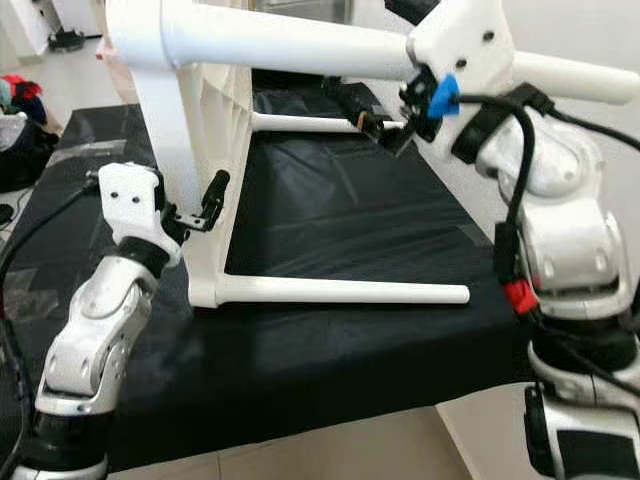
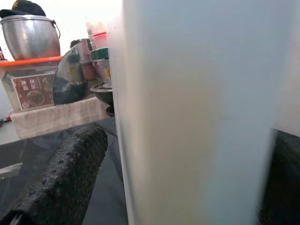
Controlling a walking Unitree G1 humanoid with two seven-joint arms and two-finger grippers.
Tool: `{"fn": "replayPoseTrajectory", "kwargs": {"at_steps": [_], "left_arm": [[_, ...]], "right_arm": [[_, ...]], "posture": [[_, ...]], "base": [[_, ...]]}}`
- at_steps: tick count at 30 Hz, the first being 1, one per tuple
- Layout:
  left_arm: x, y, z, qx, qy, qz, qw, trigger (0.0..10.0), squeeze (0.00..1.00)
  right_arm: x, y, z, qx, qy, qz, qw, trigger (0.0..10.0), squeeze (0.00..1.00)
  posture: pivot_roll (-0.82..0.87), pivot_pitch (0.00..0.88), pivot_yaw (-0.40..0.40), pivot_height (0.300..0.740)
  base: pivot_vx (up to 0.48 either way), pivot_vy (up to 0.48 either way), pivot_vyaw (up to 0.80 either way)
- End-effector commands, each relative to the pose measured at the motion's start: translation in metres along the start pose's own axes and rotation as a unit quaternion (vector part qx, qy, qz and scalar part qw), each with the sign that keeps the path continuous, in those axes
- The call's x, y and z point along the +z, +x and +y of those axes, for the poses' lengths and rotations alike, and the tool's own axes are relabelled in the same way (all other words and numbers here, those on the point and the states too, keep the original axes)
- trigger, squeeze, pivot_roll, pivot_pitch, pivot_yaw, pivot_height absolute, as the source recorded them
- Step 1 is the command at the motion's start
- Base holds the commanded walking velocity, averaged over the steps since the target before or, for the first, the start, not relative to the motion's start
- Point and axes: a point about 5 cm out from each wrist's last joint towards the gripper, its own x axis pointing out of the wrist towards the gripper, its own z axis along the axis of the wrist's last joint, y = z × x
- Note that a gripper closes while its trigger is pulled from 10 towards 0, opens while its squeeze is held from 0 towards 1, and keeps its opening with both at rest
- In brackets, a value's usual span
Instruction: Building children table
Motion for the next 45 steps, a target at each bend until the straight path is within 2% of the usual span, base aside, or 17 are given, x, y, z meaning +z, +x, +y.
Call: {"fn": "replayPoseTrajectory", "kwargs": {"at_steps": [1, 5, 9, 11, 15, 22, 26, 29, 31, 35, 36, 37, 39, 40, 42, 44, 45], "left_arm": [[-0.004, 0.002, 0.009, 0.023, 0.018, 0.006, 1.0, 10.0, 0.0], [-0.006, 0.007, 0.027, 0.076, 0.035, 0.01, 0.996, 9.7, 0.0], [-0.004, 0.01, 0.033, 0.084, 0.035, 0.006, 0.996, 10.0, 0.0], [-0.003, 0.011, 0.033, 0.084, 0.034, 0.002, 0.996, 10.0, 0.0], [-0.003, 0.012, 0.033, 0.082, 0.032, 0.0, 0.996, 10.0, 0.0], [-0.004, 0.013, 0.03, 0.079, 0.031, -0.002, 0.996, 10.0, 0.0], [-0.003, 0.013, 0.034, 0.086, 0.035, -0.004, 0.996, 10.0, 0.0], [-0.001, 0.012, 0.045, 0.104, 0.047, -0.008, 0.993, 10.0, 0.0], [0.002, 0.011, 0.063, 0.138, 0.066, -0.012, 0.988, 10.0, 0.0], [0.004, 0.01, 0.069, 0.151, 0.074, -0.013, 0.986, 10.0, 0.0], [0.004, 0.01, 0.07, 0.153, 0.075, -0.014, 0.985, 9.5, 0.0], [0.005, 0.01, 0.074, 0.163, 0.082, -0.015, 0.983, 7.8, 0.0], [0.006, 0.009, 0.077, 0.171, 0.087, -0.015, 0.981, 7.8, 0.0], [0.007, 0.008, 0.08, 0.179, 0.091, -0.014, 0.98, 6.7, 0.0], [0.007, 0.008, 0.081, 0.181, 0.091, -0.013, 0.979, 6.2, 0.0], [0.006, 0.007, 0.08, 0.173, 0.085, -0.01, 0.981, 6.5, 0.0], [0.005, 0.008, 0.077, 0.164, 0.08, -0.011, 0.983, 7.6, 0.0]], "right_arm": [[-0.024, 0.005, 0.038, 0.097, 0.064, 0.039, 0.992, 10.0, 0.0], [-0.02, 0.005, 0.041, 0.103, 0.067, 0.03, 0.992, 10.0, 0.0], [-0.021, 0.003, 0.038, 0.089, 0.054, 0.03, 0.994, 10.0, 0.0], [-0.017, 0.003, 0.029, 0.046, 0.03, 0.011, 0.998, 10.0, 0.0], [-0.001, 0.004, 0.019, 0.009, 0.035, -0.048, 0.998, 10.0, 0.0], [-0.011, -0.013, 0.031, 0.099, -0.005, -0.009, 0.995, 10.0, 0.0], [-0.019, -0.025, 0.031, 0.123, 0.009, 0.022, 0.992, 10.0, 0.0], [-0.026, -0.037, 0.031, 0.137, 0.034, 0.05, 0.989, 10.0, 0.0], [-0.034, -0.052, 0.041, 0.168, 0.071, 0.079, 0.98, 10.0, 0.0], [-0.035, -0.053, 0.043, 0.168, 0.079, 0.081, 0.979, 10.0, 0.0], [-0.035, -0.053, 0.044, 0.167, 0.08, 0.08, 0.979, 10.0, 0.0], [-0.035, -0.051, 0.047, 0.169, 0.084, 0.077, 0.979, 10.0, 0.0], [-0.034, -0.05, 0.05, 0.171, 0.087, 0.073, 0.979, 10.0, 0.0], [-0.033, -0.047, 0.053, 0.175, 0.091, 0.067, 0.978, 10.0, 0.0], [-0.032, -0.044, 0.058, 0.18, 0.094, 0.062, 0.977, 10.0, 0.0], [-0.03, -0.042, 0.062, 0.188, 0.099, 0.059, 0.975, 10.0, 0.0], [-0.029, -0.042, 0.063, 0.189, 0.101, 0.058, 0.975, 10.0, 0.0]], "posture": [[-0.07, 0.072, -0.001, 0.74], [-0.07, 0.073, 0.0, 0.74], [-0.08, 0.075, 0.001, 0.74], [-0.08, 0.073, 0.003, 0.74], [-0.08, 0.074, 0.007, 0.74], [-0.08, 0.078, 0.009, 0.74], [-0.09, 0.079, 0.01, 0.74], [-0.09, 0.079, 0.012, 0.74], [-0.09, 0.08, 0.014, 0.74], [-0.09, 0.081, 0.014, 0.74], [-0.09, 0.081, 0.014, 0.74], [-0.08, 0.083, 0.013, 0.74], [-0.08, 0.083, 0.012, 0.74], [-0.08, 0.085, 0.01, 0.74], [-0.08, 0.088, 0.008, 0.74], [-0.07, 0.091, 0.008, 0.74], [-0.07, 0.093, 0.007, 0.74]], "base": [[0.0, 0.0, 0.0], [0.0, 0.0, 0.0], [0.0, 0.0, 0.0], [0.0, 0.0, 0.0], [0.0, 0.0, 0.0], [0.0, 0.0, 0.0], [0.0, 0.0, 0.0], [0.0, 0.0, 0.0], [0.0, 0.0, 0.0], [0.0, 0.0, 0.0], [0.0, 0.0, 0.0], [0.0, 0.0, 0.0], [0.0, 0.0, 0.0], [0.0, 0.0, 0.0], [0.0, 0.0, 0.0], [0.0, 0.0, 0.0], [0.0, 0.0, 0.0]]}}
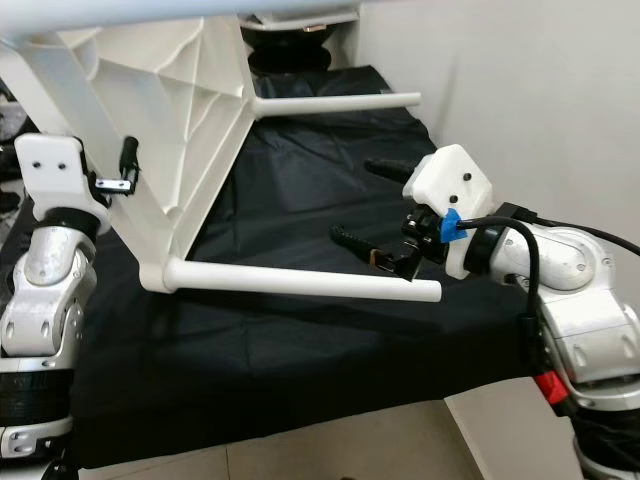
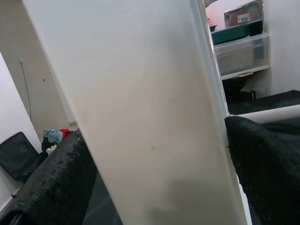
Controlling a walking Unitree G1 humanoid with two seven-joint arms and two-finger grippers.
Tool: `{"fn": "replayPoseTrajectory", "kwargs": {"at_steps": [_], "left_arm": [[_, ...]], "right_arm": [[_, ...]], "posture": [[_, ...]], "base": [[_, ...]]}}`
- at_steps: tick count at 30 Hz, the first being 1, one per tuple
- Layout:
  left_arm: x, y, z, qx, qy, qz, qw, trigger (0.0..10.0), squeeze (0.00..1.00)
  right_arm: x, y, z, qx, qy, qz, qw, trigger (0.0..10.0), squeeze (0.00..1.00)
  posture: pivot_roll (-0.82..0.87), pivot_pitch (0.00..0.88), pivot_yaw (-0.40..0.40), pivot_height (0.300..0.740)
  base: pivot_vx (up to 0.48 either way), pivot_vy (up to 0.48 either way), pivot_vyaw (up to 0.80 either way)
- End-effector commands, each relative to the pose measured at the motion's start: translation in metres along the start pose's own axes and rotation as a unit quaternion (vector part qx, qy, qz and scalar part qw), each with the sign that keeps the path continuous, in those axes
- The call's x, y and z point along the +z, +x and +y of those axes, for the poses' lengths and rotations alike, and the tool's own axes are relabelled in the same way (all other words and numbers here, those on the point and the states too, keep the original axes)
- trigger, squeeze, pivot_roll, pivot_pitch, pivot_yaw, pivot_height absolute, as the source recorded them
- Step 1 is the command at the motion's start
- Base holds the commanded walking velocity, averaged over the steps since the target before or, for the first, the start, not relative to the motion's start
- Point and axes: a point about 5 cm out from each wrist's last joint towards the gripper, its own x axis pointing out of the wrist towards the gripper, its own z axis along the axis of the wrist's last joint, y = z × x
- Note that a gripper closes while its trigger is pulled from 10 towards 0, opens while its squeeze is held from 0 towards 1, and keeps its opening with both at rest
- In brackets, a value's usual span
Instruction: Building children table
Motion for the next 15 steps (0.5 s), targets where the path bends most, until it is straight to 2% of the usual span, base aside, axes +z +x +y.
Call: {"fn": "replayPoseTrajectory", "kwargs": {"at_steps": [1, 2, 5, 6, 7, 8, 15], "left_arm": [[-0.0014, -0.0007, 0.0024, -0.006, -0.004, 0.004, 1.0, 8.7, 0.0], [-0.0011, -0.0011, 0.0005, -0.012, -0.006, 0.002, 1.0, 9.5, 0.0], [-0.0009, -0.0013, -0.0015, -0.016, -0.009, 0.002, 1.0, 10.0, 0.0], [-0.0005, -0.0013, -0.0026, -0.018, -0.01, 0.002, 1.0, 9.6, 0.0], [-0.0005, -0.0013, -0.0026, -0.018, -0.01, 0.002, 1.0, 9.6, 0.0], [0.0015, -0.0011, -0.0046, -0.024, -0.016, -0.004, 1.0, 0.0, 0.0], [0.0009, -0.0007, -0.003, -0.02, -0.046, 0.004, 0.999, 0.0, 0.0]], "right_arm": [[0.0056, 0.0021, 0.0036, 0.011, 0.001, -0.008, 1.0, 10.0, 0.0], [0.0063, 0.0017, 0.0036, 0.011, 0.002, -0.009, 1.0, 10.0, 0.0], [0.007, 0.0012, 0.0035, 0.01, 0.003, -0.009, 1.0, 10.0, 0.0], [0.0075, 0.0013, 0.0032, 0.009, 0.003, -0.01, 1.0, 10.0, 0.0], [0.0075, 0.0013, 0.0032, 0.009, 0.003, -0.01, 1.0, 10.0, 0.0], [0.0088, 0.002, 0.0027, 0.007, 0.002, -0.012, 1.0, 10.0, 0.0], [0.0116, 0.0049, 0.0033, 0.008, 0.002, -0.015, 1.0, 10.0, 0.0]], "posture": [[-0.07, 0.093, 0.007, 0.74], [-0.08, 0.094, 0.008, 0.74], [-0.08, 0.094, 0.008, 0.74], [-0.08, 0.096, 0.009, 0.74], [-0.08, 0.096, 0.009, 0.74], [-0.08, 0.096, 0.008, 0.74], [-0.07, 0.097, 0.006, 0.74]], "base": [[0.0, 0.0, 0.0], [0.0, 0.0, 0.0], [0.0, 0.0, 0.0], [0.0, 0.0, 0.0], [0.0, 0.0, 0.0], [0.0, 0.0, 0.0], [0.0, 0.0, 0.0]]}}
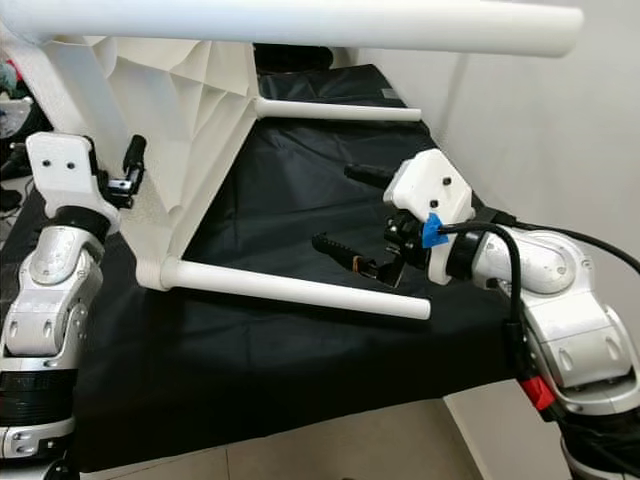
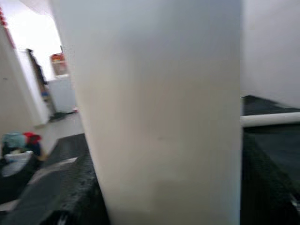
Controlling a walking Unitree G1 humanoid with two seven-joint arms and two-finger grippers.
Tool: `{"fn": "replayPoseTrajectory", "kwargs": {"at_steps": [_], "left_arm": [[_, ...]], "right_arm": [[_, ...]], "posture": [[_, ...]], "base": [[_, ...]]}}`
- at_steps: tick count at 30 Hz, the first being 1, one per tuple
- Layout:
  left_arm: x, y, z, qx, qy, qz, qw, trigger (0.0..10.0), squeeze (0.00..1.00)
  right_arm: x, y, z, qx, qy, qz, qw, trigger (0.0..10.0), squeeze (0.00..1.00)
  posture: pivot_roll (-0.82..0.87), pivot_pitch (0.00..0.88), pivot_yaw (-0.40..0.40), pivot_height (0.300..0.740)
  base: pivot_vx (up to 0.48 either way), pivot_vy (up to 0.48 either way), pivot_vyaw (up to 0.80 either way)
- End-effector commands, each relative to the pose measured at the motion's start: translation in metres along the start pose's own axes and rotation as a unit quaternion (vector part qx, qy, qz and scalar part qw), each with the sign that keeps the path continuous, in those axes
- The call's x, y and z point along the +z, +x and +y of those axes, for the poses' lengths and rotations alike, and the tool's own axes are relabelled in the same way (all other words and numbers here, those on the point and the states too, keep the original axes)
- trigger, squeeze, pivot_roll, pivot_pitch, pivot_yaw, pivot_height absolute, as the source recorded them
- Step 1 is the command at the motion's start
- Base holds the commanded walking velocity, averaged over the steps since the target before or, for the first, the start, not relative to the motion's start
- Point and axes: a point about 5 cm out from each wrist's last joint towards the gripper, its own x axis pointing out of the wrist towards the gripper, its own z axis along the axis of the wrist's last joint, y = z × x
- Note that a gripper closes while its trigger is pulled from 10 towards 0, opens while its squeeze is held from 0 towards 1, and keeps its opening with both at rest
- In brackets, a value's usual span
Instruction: Building children table
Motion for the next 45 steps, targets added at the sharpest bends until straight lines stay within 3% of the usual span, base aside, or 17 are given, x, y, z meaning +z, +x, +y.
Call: {"fn": "replayPoseTrajectory", "kwargs": {"at_steps": [1, 5, 10, 11, 12, 13, 14, 15, 16, 23, 30, 38, 42, 43, 45], "left_arm": [[0.001, 0.0, 0.015, 0.041, 0.002, 0.003, 0.999, 0.0, 0.0], [-0.001, -0.001, 0.014, 0.034, -0.03, 0.01, 0.999, 0.0, 0.0], [0.0, -0.001, 0.014, 0.035, -0.035, 0.01, 0.999, 0.0, 0.0], [0.001, -0.001, 0.016, 0.044, -0.029, 0.008, 0.999, 0.6, 0.0], [0.002, -0.001, 0.019, 0.053, -0.022, 0.006, 0.998, 5.9, 0.0], [0.004, -0.002, 0.023, 0.069, -0.006, 0.001, 0.998, 6.7, 0.0], [0.006, -0.003, 0.027, 0.084, 0.009, -0.004, 0.996, 8.2, 0.0], [0.006, -0.003, 0.027, 0.084, 0.009, -0.004, 0.996, 8.2, 0.0], [0.008, -0.003, 0.031, 0.097, 0.022, -0.008, 0.995, 10.0, 0.0], [0.016, -0.008, 0.05, 0.162, 0.085, -0.023, 0.983, 10.0, 0.0], [0.019, -0.01, 0.055, 0.186, 0.12, -0.022, 0.975, 10.0, 0.0], [0.013, -0.012, 0.05, 0.172, 0.104, -0.007, 0.98, 10.0, 0.0], [0.007, -0.012, 0.038, 0.13, 0.069, 0.001, 0.989, 10.0, 0.0], [0.006, -0.011, 0.032, 0.109, 0.052, 0.005, 0.993, 10.0, 1.0], [0.004, -0.011, 0.027, 0.086, 0.026, 0.011, 0.996, 10.0, 1.0]], "right_arm": [[0.004, 0.001, 0.003, 0.005, -0.001, -0.008, 1.0, 10.0, 0.0], [0.006, 0.003, 0.003, 0.006, -0.001, -0.01, 1.0, 10.0, 0.0], [0.006, 0.004, 0.004, 0.007, -0.001, -0.012, 1.0, 10.0, 0.0], [0.007, 0.004, 0.004, 0.008, 0.001, -0.013, 1.0, 10.0, 0.0], [0.007, 0.005, 0.004, 0.008, 0.002, -0.015, 1.0, 10.0, 0.0], [0.007, 0.005, 0.004, 0.008, 0.003, -0.016, 1.0, 10.0, 0.0], [0.008, 0.005, 0.004, 0.008, 0.004, -0.018, 1.0, 10.0, 0.0], [0.008, 0.005, 0.004, 0.008, 0.004, -0.018, 1.0, 10.0, 0.0], [0.008, 0.006, 0.004, 0.008, 0.006, -0.02, 1.0, 10.0, 0.0], [0.01, 0.006, 0.006, 0.009, 0.011, -0.026, 1.0, 10.0, 0.0], [0.011, 0.008, 0.006, 0.009, 0.015, -0.032, 0.999, 10.0, 0.0], [0.011, 0.008, 0.006, 0.01, 0.016, -0.031, 0.999, 10.0, 0.0], [0.011, 0.008, 0.006, 0.008, 0.016, -0.03, 0.999, 10.0, 0.0], [0.011, 0.008, 0.006, 0.007, 0.015, -0.029, 0.999, 10.0, 0.0], [0.01, 0.008, 0.005, 0.006, 0.015, -0.028, 0.999, 10.0, 0.0]], "posture": [[-0.07, 0.097, 0.006, 0.74], [-0.07, 0.099, 0.007, 0.74], [-0.07, 0.1, 0.006, 0.74], [-0.07, 0.101, 0.004, 0.74], [-0.07, 0.101, 0.004, 0.74], [-0.07, 0.103, 0.005, 0.74], [-0.07, 0.103, 0.005, 0.74], [-0.07, 0.103, 0.005, 0.74], [-0.07, 0.105, 0.004, 0.74], [-0.06, 0.102, 0.004, 0.74], [-0.06, 0.101, 0.004, 0.74], [-0.06, 0.102, 0.004, 0.74], [-0.06, 0.105, 0.004, 0.74], [-0.06, 0.107, 0.004, 0.74], [-0.06, 0.107, 0.004, 0.74]], "base": [[0.0, 0.0, 0.0], [0.0, 0.0, 0.0], [0.0, 0.0, 0.0], [0.0, 0.0, 0.0], [0.0, 0.0, 0.0], [0.0, 0.0, 0.0], [0.0, 0.0, 0.0], [0.0, 0.0, 0.0], [0.0, 0.0, 0.0], [0.0, 0.0, 0.0], [0.0, 0.0, 0.0], [0.0, 0.0, 0.0], [0.0, 0.0, 0.0], [0.0, 0.0, 0.0], [0.0, 0.0, 0.0]]}}
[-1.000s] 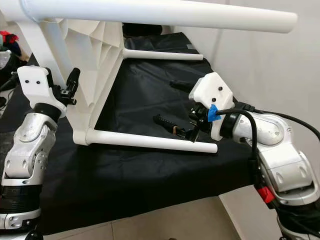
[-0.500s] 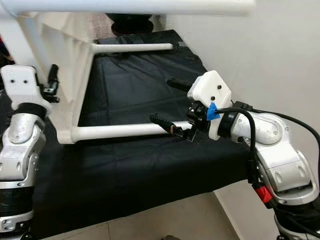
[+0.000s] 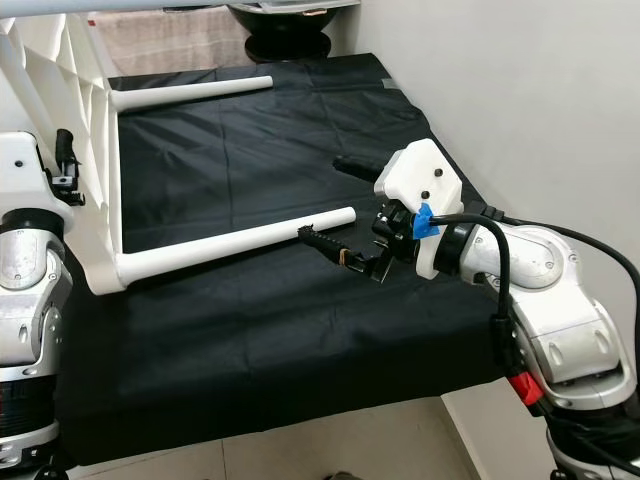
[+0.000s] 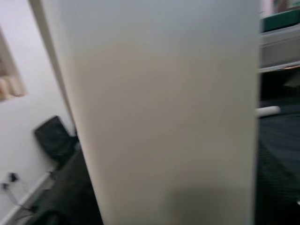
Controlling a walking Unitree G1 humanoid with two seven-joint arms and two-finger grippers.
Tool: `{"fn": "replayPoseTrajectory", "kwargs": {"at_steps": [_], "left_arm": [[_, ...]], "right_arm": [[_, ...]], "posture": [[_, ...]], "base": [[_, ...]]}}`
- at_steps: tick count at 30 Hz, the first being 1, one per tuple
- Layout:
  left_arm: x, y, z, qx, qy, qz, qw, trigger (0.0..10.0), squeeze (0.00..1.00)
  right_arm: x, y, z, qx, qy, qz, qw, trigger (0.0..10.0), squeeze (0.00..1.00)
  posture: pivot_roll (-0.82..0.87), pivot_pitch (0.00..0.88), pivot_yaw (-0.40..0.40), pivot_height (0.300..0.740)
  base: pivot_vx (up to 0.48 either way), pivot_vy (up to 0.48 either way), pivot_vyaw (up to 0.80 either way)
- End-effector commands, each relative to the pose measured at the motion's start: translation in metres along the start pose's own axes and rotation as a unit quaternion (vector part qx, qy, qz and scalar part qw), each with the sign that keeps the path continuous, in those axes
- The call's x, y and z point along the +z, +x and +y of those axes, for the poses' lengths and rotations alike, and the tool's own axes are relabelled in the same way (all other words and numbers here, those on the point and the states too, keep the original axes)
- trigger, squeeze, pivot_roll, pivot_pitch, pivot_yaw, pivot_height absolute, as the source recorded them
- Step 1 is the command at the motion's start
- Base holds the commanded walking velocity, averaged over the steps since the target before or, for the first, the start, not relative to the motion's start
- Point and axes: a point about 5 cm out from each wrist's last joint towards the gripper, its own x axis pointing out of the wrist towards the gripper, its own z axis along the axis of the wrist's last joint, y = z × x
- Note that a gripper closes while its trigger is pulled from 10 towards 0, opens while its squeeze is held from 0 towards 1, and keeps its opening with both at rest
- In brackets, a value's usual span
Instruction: Building children table
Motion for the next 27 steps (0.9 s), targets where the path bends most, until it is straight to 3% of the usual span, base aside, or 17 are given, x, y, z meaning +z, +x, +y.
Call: {"fn": "replayPoseTrajectory", "kwargs": {"at_steps": [1, 11, 17, 27], "left_arm": [[-0.001, -0.003, -0.006, -0.024, -0.018, 0.005, 1.0, 10.0, 1.0], [0.005, -0.011, -0.01, -0.041, -0.035, -0.005, 0.999, 10.0, 1.0], [0.015, -0.032, -0.008, -0.036, -0.02, -0.032, 0.999, 10.0, 1.0], [0.014, -0.05, 0.006, -0.005, 0.003, -0.026, 1.0, 10.0, 1.0]], "right_arm": [[0.006, 0.002, 0.004, 0.01, -0.003, -0.011, 1.0, 10.0, 0.0], [0.003, 0.001, 0.003, 0.01, -0.002, -0.004, 1.0, 10.0, 0.0], [-0.001, 0.0, 0.002, 0.013, 0.0, 0.003, 1.0, 10.0, 0.0], [-0.005, 0.004, 0.003, 0.018, 0.002, 0.003, 1.0, 10.0, 0.0]], "posture": [[-0.06, 0.107, 0.004, 0.74], [-0.05, 0.11, 0.004, 0.74], [-0.04, 0.109, -0.001, 0.74], [-0.02, 0.105, -0.007, 0.74]], "base": [[0.0, 0.0, 0.0], [0.0, 0.0, 0.0], [0.0, 0.0, 0.0], [0.0, 0.0, 0.0]]}}
